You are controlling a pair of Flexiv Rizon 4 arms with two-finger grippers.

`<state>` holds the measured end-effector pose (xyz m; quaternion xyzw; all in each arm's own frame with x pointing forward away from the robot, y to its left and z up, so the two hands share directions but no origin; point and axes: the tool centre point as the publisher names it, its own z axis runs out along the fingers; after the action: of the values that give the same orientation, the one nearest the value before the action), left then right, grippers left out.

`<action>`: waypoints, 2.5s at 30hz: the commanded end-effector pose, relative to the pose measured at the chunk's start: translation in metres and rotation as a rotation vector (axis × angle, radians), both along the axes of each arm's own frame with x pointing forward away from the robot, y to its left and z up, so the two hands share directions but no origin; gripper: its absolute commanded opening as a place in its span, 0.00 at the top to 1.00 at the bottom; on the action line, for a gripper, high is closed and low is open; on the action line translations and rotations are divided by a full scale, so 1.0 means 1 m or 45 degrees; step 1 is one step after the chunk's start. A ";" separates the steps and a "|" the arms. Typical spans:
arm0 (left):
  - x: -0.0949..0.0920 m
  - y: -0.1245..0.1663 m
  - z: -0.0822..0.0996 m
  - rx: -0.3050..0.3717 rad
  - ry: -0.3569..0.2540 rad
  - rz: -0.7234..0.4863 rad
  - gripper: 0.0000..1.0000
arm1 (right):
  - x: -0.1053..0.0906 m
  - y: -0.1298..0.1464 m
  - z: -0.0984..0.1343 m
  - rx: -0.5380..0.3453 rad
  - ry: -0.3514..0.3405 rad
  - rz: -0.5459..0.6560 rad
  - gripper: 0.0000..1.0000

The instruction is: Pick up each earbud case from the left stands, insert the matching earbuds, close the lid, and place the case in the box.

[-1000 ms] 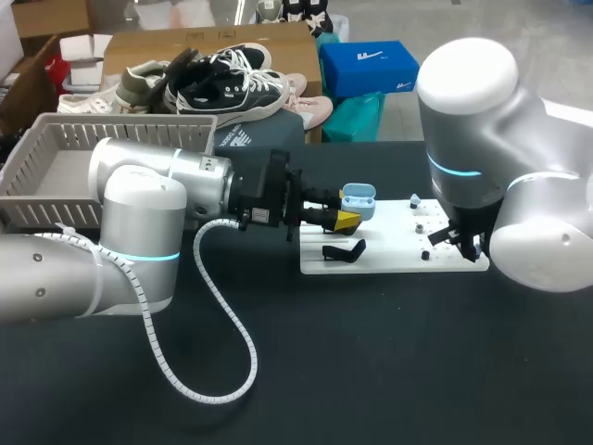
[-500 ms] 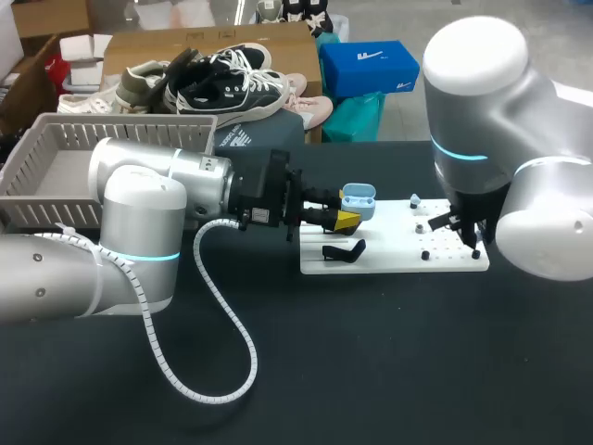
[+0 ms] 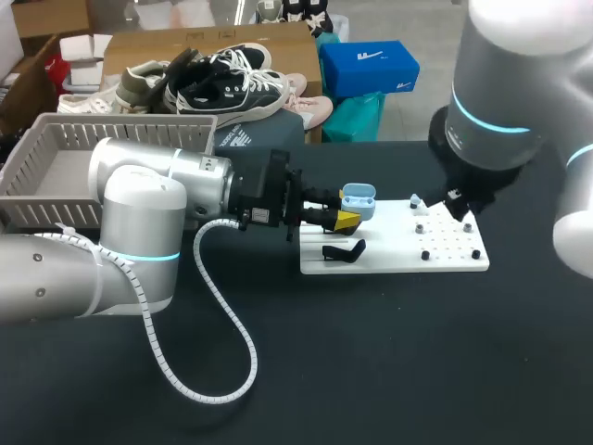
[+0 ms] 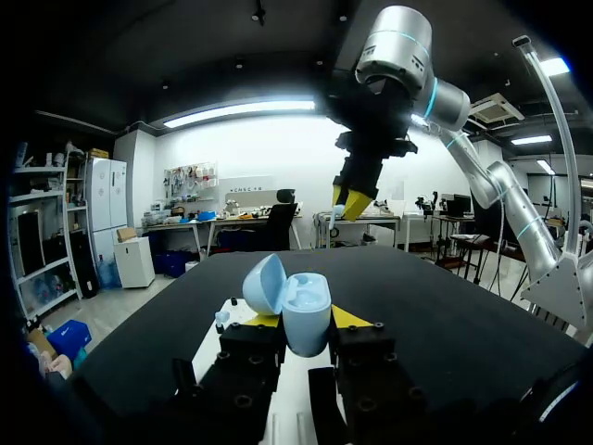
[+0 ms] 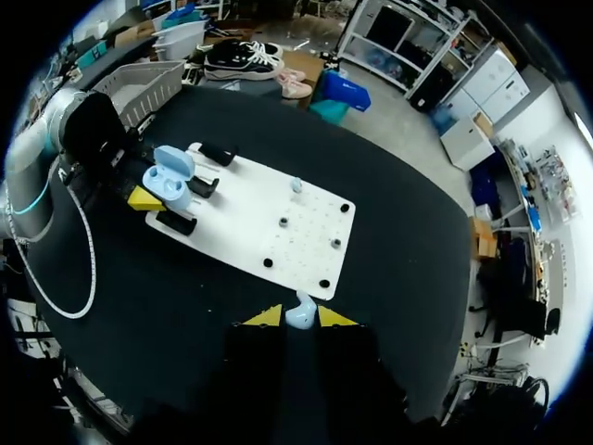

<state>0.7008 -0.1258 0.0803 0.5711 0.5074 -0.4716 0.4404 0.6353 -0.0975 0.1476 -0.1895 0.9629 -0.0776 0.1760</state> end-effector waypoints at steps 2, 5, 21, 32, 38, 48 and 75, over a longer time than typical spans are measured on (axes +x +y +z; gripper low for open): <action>0.000 0.000 0.000 0.000 -0.002 0.003 1.00 | -0.013 0.024 0.025 0.032 0.020 0.075 1.00; 0.000 0.000 0.000 0.000 -0.002 0.003 1.00 | -0.010 0.040 0.028 0.035 0.033 0.097 1.00; 0.000 0.000 0.000 0.000 -0.002 0.003 1.00 | 0.016 0.094 0.024 -0.043 0.151 0.165 1.00; 0.000 0.000 0.000 0.000 -0.002 0.003 1.00 | 0.020 0.093 0.020 -0.012 0.214 0.161 1.00; 0.000 0.000 0.000 0.000 -0.002 0.003 1.00 | 0.020 0.093 0.020 -0.012 0.214 0.161 1.00; 0.000 0.000 0.000 0.000 -0.002 0.003 1.00 | 0.022 0.093 0.020 -0.012 0.222 0.111 1.00; 0.000 0.000 0.000 0.000 -0.002 0.003 1.00 | 0.035 0.112 0.015 0.029 0.202 -0.459 1.00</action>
<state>0.7008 -0.1258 0.0803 0.5711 0.5074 -0.4716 0.4404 0.6703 0.0143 0.1627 -0.0178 0.9930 -0.0810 0.0842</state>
